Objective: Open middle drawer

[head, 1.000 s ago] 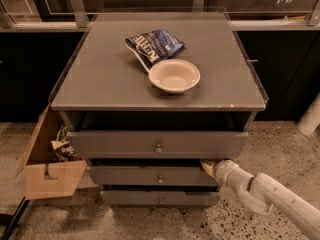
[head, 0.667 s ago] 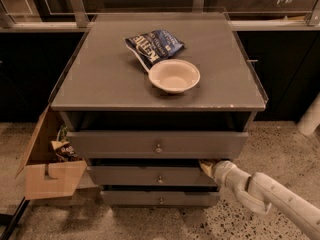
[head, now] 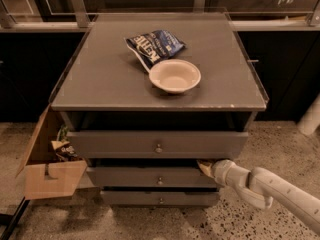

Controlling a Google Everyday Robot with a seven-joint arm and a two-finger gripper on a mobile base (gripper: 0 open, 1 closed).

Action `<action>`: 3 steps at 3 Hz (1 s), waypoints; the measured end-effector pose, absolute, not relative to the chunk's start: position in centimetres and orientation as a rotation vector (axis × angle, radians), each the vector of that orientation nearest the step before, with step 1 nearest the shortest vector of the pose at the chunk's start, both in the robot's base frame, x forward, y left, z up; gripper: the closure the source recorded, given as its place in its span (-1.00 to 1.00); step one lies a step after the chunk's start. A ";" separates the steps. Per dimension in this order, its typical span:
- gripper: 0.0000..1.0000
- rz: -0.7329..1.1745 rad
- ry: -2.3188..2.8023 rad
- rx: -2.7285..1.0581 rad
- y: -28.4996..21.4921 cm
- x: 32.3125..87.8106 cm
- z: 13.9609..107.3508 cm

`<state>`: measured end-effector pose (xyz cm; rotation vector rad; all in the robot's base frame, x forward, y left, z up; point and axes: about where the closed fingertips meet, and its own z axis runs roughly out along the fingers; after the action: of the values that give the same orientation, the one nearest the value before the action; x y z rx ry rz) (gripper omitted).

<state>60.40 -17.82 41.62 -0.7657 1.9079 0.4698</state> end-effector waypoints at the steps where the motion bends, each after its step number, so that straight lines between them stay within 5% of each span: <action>1: 1.00 0.470 1.908 -0.766 -17.8 60.4 42.0; 3: 1.00 0.471 1.899 -0.779 -18.1 61.1 43.5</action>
Offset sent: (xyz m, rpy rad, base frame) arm -0.0928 -0.0775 0.0268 0.2439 0.2332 0.4009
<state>61.14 -18.07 43.53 -0.7791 1.8992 0.4711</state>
